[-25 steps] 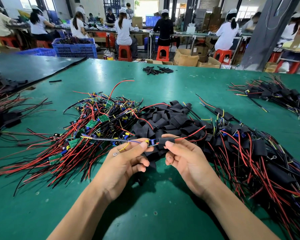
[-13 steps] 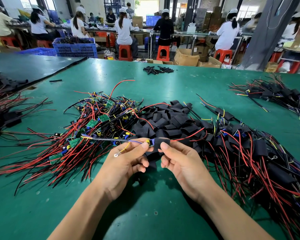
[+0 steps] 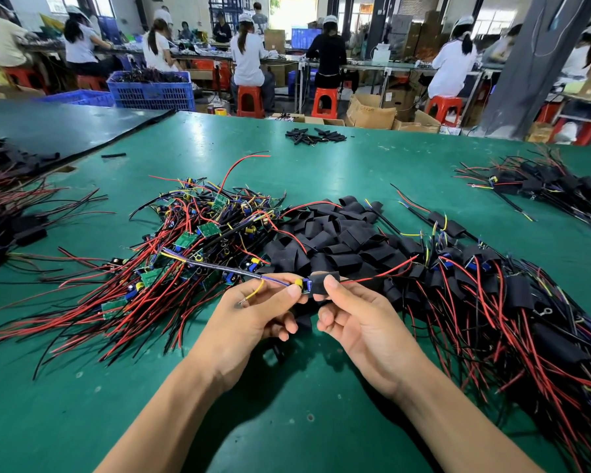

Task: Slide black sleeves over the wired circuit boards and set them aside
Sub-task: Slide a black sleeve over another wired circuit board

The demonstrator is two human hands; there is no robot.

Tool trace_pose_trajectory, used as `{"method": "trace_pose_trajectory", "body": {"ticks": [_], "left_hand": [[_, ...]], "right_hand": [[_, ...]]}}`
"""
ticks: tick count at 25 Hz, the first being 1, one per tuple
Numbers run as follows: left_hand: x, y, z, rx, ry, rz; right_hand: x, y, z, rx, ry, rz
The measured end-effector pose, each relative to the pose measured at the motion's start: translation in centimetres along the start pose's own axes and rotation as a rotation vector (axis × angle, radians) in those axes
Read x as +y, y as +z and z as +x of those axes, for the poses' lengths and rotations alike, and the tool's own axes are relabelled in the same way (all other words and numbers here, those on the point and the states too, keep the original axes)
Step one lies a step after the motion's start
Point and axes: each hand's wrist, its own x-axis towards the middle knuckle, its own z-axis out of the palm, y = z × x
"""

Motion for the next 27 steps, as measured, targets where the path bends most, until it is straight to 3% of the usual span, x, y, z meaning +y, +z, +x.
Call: {"method": "trace_pose_trajectory", "body": {"ticks": [13,27], "left_hand": [[-0.82,0.17,0.15,0.051,0.167,0.154],[-0.79,0.59,-0.03,0.070,0.132,0.131]], "right_hand": [[0.25,0.28,0.16,0.103,-0.017,-0.030],[0.40,0.95,-0.30,0.138,-0.095,-0.097]]}}
